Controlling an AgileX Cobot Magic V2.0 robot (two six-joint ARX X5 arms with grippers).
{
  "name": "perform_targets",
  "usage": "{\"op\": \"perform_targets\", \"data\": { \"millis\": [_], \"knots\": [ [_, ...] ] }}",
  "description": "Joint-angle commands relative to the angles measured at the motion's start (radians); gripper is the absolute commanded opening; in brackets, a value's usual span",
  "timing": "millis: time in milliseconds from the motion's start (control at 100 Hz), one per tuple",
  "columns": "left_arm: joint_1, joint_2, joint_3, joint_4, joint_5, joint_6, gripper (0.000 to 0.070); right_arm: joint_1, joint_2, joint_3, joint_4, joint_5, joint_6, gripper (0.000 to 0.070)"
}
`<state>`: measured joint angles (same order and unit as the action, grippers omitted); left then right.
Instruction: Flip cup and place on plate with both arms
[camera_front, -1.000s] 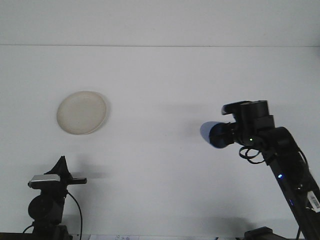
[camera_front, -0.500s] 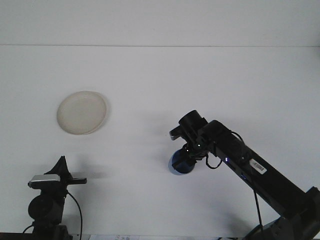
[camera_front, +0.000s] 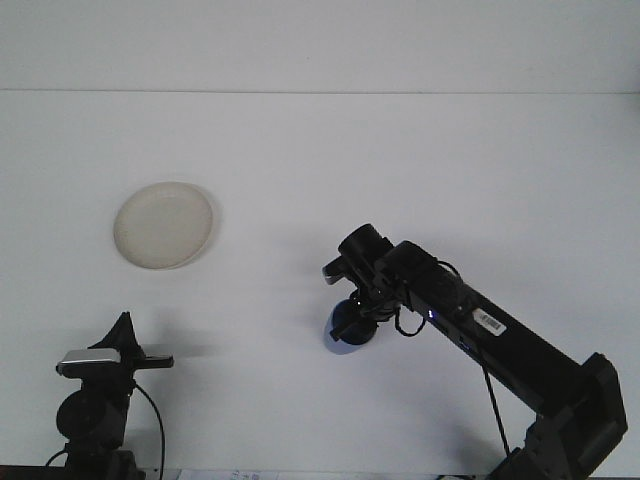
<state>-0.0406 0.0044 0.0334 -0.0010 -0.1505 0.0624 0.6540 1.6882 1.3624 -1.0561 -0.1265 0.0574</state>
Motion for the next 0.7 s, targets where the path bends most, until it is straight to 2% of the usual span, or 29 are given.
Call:
{"op": "perform_targets", "data": {
  "millis": [0,10,40,90,340,620,690],
  "knots": [
    [0.0,-0.001,-0.019,0.01,0.001,0.008,0.0012,0.01,0.034,0.016,0.006,0.003,0.02,0.0235],
    [0.0,-0.001,-0.019,0.01,0.001,0.008,0.0012,0.01,0.034,0.019,0.003,0.003,0.023,0.0274],
    [0.0,-0.001,-0.019,0.01,0.001,0.008,0.0012,0.01,0.034,0.027,-0.005,0.004,0.023,0.0333],
    [0.0,-0.001,-0.019,0.01,0.001,0.008,0.0012,0.01,0.034,0.043,-0.018,0.004,0.022,0.0373],
    [0.0,-0.001,-0.019,0.01,0.001,0.008,0.0012,0.01,0.034,0.186,-0.085,0.003,0.012,0.0374],
    [0.0,-0.001,-0.019,0.01,0.001,0.008,0.0012,0.01,0.026,0.425,-0.285,0.005,-0.044,0.0376],
    [0.0,-0.001,-0.019,0.01,0.001,0.008,0.0012,0.01,-0.007,0.475,-0.292,0.024,-0.058,0.0376]
  ]
}}
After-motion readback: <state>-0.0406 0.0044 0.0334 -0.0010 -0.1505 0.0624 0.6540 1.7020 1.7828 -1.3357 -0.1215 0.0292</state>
